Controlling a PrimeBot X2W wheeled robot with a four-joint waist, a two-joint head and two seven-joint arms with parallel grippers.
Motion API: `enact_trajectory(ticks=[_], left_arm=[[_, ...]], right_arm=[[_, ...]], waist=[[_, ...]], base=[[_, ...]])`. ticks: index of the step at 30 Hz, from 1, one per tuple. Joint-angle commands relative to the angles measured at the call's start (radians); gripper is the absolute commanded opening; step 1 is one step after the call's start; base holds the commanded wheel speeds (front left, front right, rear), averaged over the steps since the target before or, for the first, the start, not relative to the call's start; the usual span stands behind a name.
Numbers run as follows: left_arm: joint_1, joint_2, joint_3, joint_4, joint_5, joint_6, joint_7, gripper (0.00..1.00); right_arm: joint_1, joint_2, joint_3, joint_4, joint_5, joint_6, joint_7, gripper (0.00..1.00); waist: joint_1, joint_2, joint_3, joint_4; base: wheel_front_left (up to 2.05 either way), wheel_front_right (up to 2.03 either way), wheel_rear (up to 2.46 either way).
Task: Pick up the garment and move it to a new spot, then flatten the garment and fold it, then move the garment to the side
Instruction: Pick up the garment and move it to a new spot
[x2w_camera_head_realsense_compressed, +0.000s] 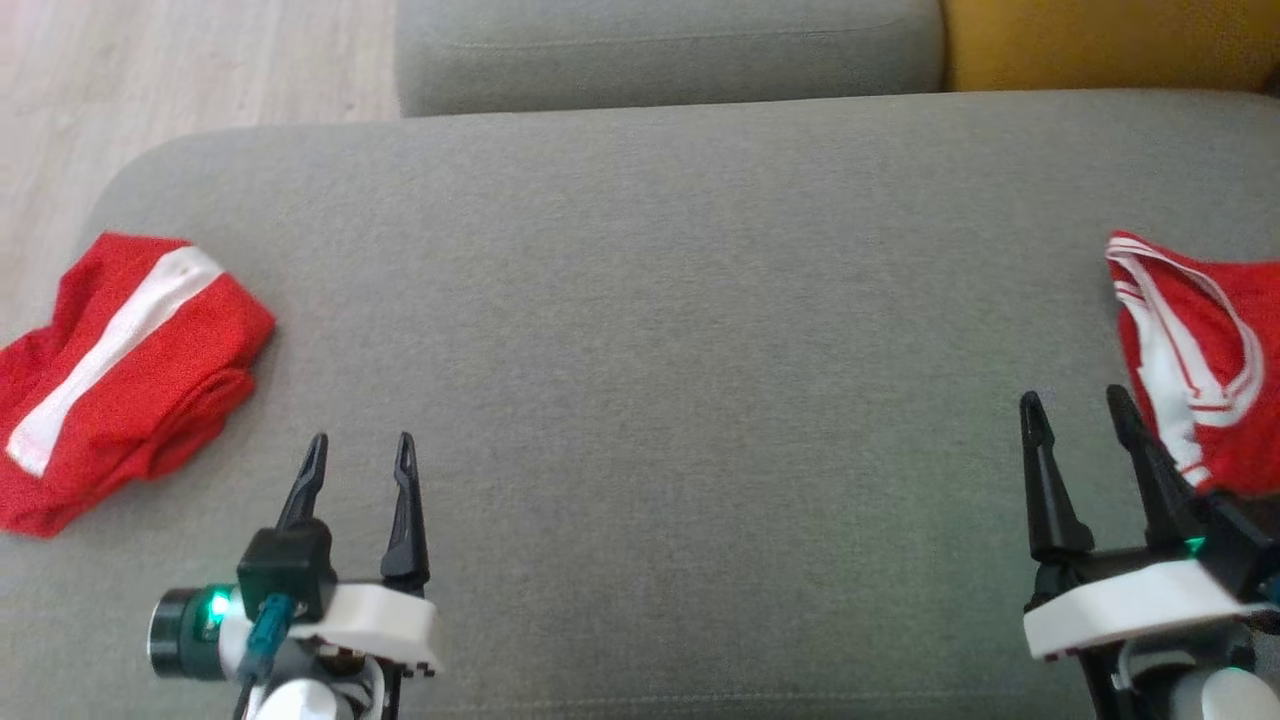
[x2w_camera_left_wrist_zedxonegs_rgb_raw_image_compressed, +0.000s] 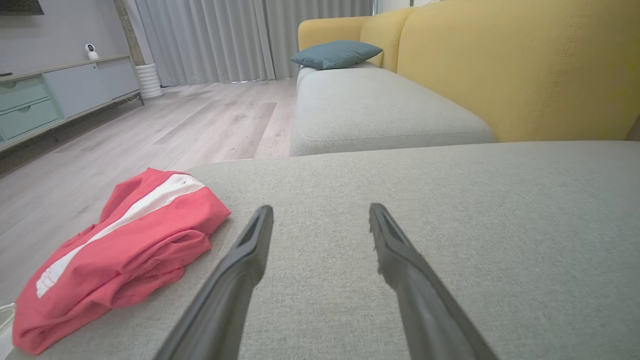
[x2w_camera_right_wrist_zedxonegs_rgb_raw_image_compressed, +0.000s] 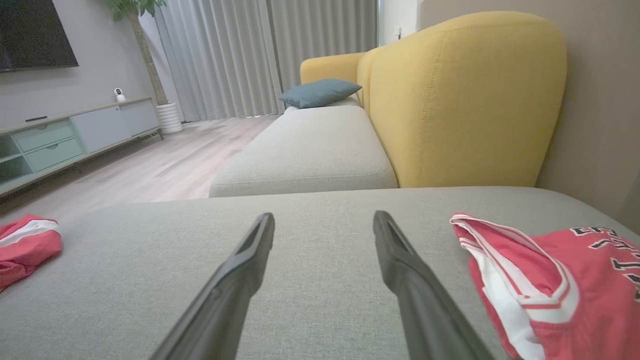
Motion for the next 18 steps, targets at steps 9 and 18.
enact_trajectory(ticks=[9,18], left_arm=[[-0.128,-0.018,0.035,-0.011,-0.005,-0.013,-0.019,1.00],[-0.129,-0.028,0.080,-0.010,0.008,-0.019,-0.023,1.00]], right_arm=[[-0.030,-0.012,0.031,-0.102,-0.019,0.004,0.036,1.00],[-0.039,-0.022,0.060,-0.144,-0.020,0.004,0.072,1.00]], waist=[[0.0000,-0.0001,0.037,0.190],[0.0000,-0.0001,0.032,0.312]], base=[[0.00,0.00,0.00],[0.00,0.00,0.00]])
